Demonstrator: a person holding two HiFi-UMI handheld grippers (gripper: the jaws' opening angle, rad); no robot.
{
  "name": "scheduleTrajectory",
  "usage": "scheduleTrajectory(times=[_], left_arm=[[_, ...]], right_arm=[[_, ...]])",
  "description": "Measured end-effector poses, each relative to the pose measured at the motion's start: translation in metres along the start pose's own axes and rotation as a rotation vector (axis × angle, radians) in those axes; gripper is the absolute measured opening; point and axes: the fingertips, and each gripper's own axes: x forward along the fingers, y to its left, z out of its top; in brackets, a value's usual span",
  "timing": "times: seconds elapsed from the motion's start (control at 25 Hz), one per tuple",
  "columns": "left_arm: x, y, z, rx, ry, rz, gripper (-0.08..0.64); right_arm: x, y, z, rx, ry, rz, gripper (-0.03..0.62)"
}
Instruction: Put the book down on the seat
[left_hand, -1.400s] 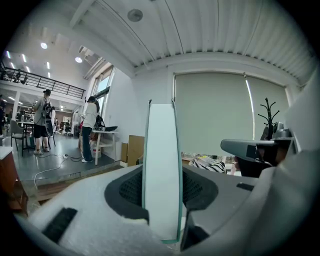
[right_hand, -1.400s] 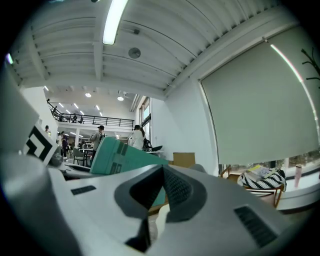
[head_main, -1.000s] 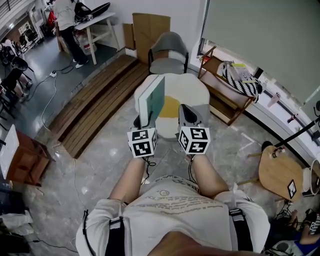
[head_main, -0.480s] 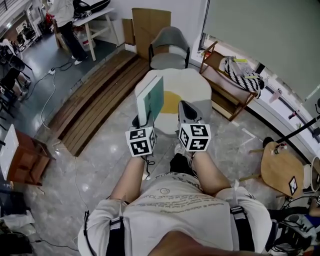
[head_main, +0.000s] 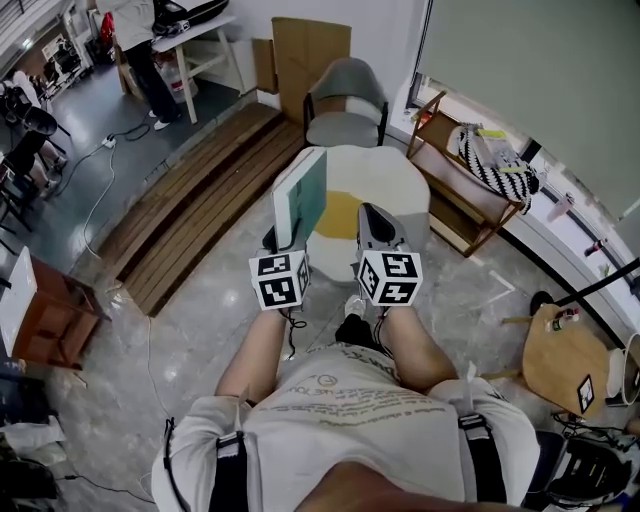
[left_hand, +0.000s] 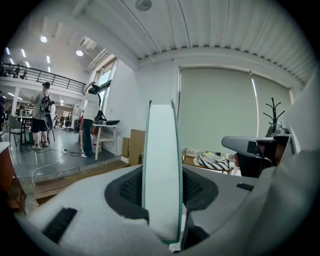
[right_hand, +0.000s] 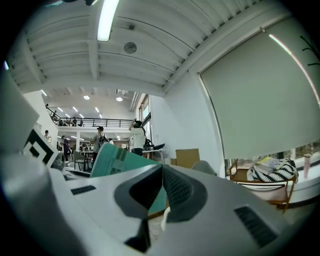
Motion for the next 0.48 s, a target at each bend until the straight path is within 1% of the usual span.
scheduleTrajectory(times=[0.28, 0.48], left_arm=[[0.042, 0.009, 0.01, 0.02, 0.003, 0.012, 0.172], [0.077, 0.02, 0.004, 0.001, 0.033, 0.02, 0.172]], right_arm=[[0.051, -0.02, -0.001, 0.022, 0.002, 0.019, 0.029], [0.082, -0.033, -0.007, 0.022, 0.014, 0.027, 0.029]])
